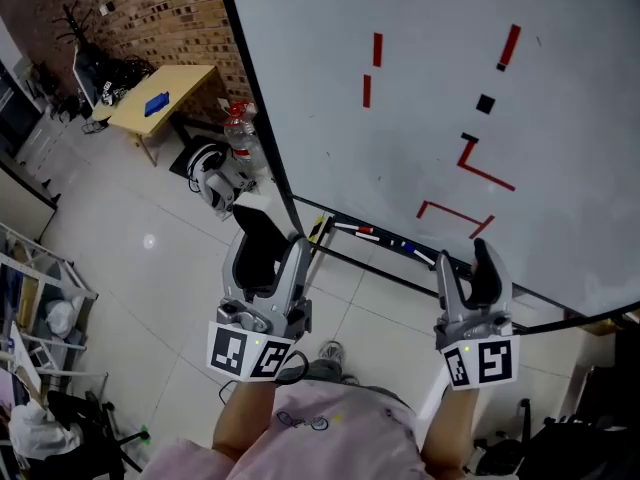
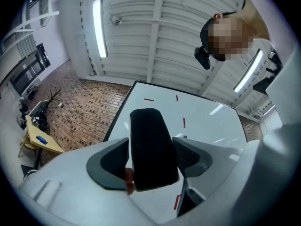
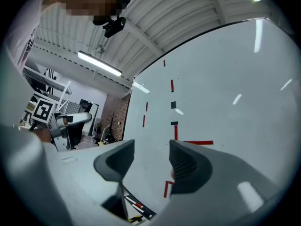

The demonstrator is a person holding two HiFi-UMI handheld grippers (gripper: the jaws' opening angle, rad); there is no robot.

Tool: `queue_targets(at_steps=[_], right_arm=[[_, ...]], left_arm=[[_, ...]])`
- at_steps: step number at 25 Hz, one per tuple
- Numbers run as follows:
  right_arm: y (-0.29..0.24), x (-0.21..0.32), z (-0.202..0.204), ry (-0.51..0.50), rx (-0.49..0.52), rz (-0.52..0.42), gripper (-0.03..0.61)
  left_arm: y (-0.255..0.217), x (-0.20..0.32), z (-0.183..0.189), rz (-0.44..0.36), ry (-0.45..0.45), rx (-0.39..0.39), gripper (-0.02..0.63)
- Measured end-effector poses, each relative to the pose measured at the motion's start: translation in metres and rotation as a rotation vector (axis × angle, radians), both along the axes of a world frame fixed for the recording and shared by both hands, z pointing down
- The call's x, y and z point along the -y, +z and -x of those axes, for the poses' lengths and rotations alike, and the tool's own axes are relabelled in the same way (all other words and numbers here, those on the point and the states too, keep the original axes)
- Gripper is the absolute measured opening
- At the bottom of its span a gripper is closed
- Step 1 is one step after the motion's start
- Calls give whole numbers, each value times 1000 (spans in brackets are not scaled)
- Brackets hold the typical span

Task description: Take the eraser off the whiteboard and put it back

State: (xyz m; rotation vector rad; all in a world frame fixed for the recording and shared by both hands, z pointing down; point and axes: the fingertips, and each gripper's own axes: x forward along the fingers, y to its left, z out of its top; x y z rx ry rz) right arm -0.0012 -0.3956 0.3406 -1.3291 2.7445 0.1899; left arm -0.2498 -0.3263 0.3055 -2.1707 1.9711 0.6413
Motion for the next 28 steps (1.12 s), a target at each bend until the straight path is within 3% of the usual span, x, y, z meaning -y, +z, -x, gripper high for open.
queue_targets(at_steps=[8,14,21,28], right_arm=[[3,39,38,18,-16,4,222],[17,53,61,-23,-45,34,216],[18,62,72,-61,-87,34,216],[25,63,66,-47,-111,53,216]], left_arm=[[29,85,27,58,75,65,299],[45,149,29,76,114,100,299],[40,185,27,44,105,112,299],[57,218,31,61,59,170,299]])
